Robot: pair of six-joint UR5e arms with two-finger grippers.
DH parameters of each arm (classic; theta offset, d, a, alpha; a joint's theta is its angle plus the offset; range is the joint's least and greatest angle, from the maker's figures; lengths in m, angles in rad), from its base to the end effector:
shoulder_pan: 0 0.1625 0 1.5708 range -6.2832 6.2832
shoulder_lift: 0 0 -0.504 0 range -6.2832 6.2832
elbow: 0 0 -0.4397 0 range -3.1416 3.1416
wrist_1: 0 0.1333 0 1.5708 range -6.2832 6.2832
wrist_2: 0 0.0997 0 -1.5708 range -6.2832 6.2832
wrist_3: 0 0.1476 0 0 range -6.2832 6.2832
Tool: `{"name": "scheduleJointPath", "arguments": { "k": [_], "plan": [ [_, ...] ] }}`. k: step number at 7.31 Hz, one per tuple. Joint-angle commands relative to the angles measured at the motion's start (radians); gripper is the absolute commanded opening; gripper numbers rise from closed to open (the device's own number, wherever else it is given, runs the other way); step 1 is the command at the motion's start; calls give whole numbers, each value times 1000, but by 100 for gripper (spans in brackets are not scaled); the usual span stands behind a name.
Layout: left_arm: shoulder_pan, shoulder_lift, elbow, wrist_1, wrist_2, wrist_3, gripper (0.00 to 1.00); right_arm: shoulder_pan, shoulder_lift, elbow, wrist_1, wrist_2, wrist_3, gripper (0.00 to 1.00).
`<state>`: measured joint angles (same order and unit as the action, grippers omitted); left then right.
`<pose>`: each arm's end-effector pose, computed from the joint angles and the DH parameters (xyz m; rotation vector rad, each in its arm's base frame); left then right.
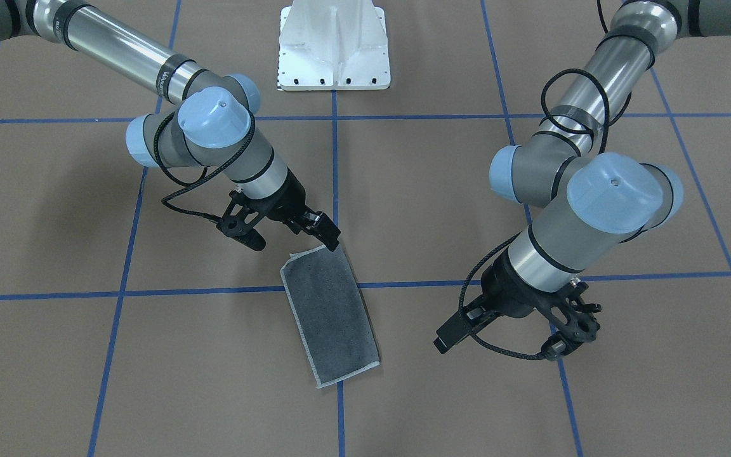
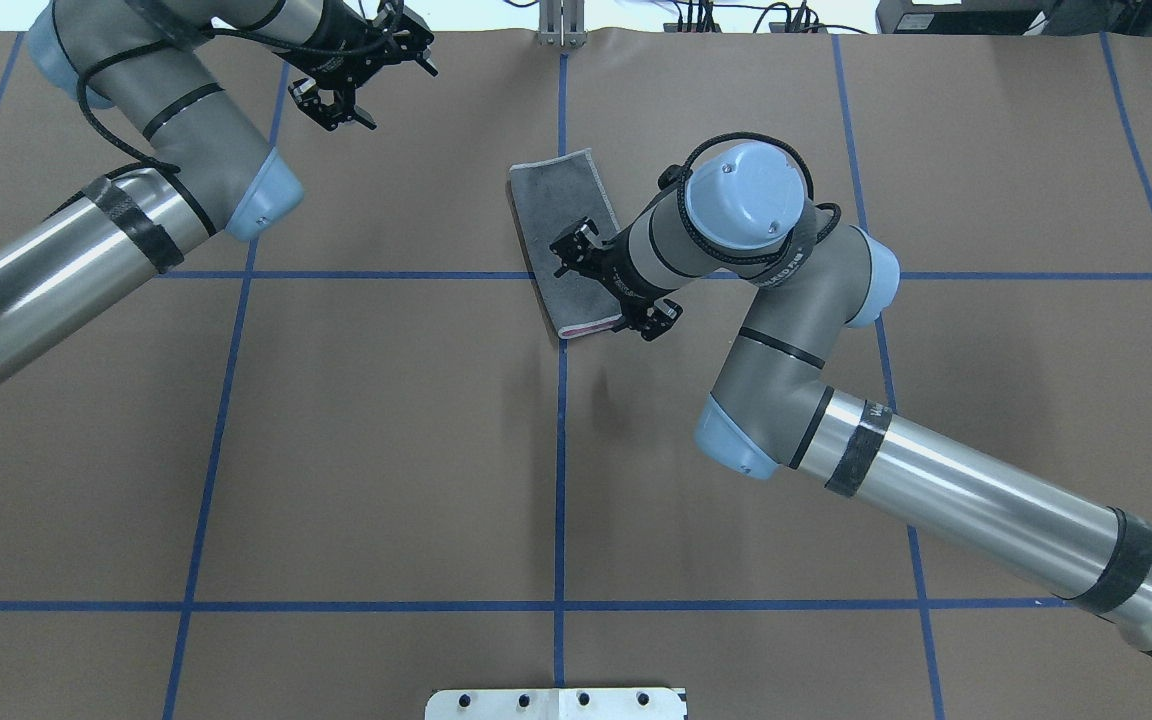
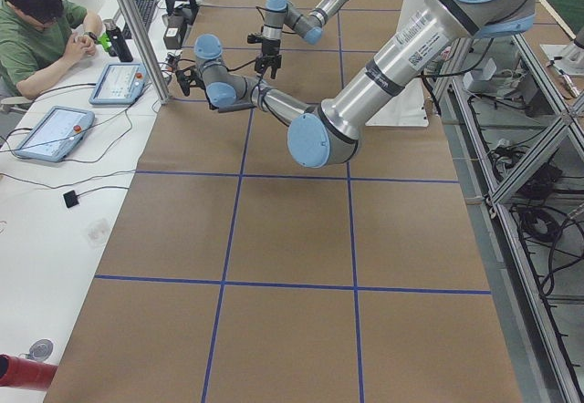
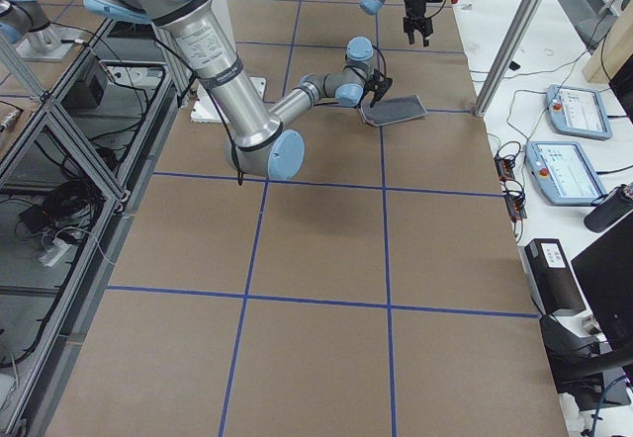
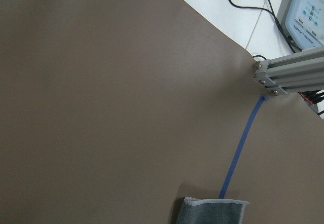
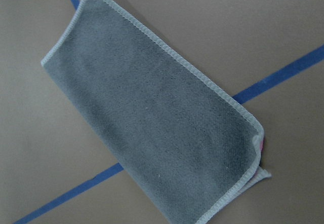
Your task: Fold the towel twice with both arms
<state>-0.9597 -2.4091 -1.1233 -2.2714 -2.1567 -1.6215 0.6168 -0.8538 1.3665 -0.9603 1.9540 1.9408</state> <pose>0.4949 -0.7966 0.3003 -0.0078 1.1951 -0.5706 -0.6734 -0.5733 0.2961 -0.2066 -1.1641 0.6574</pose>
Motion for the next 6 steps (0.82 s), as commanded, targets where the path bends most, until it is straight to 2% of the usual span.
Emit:
{"name": "scheduleJointPath", "arguments": {
  "k": [1,3,6],
  "plan": [
    [-5,1,-13,3,-2,0,100,-20,31,-48,5,-27,59,93],
    [-7,5,-18,4,-2,0,100,-31,51,-69,6,-56,109,79],
    [-7,12,-33,9,-2,0,100,-38,47,-93,8,-58,109,75]
  ]
}}
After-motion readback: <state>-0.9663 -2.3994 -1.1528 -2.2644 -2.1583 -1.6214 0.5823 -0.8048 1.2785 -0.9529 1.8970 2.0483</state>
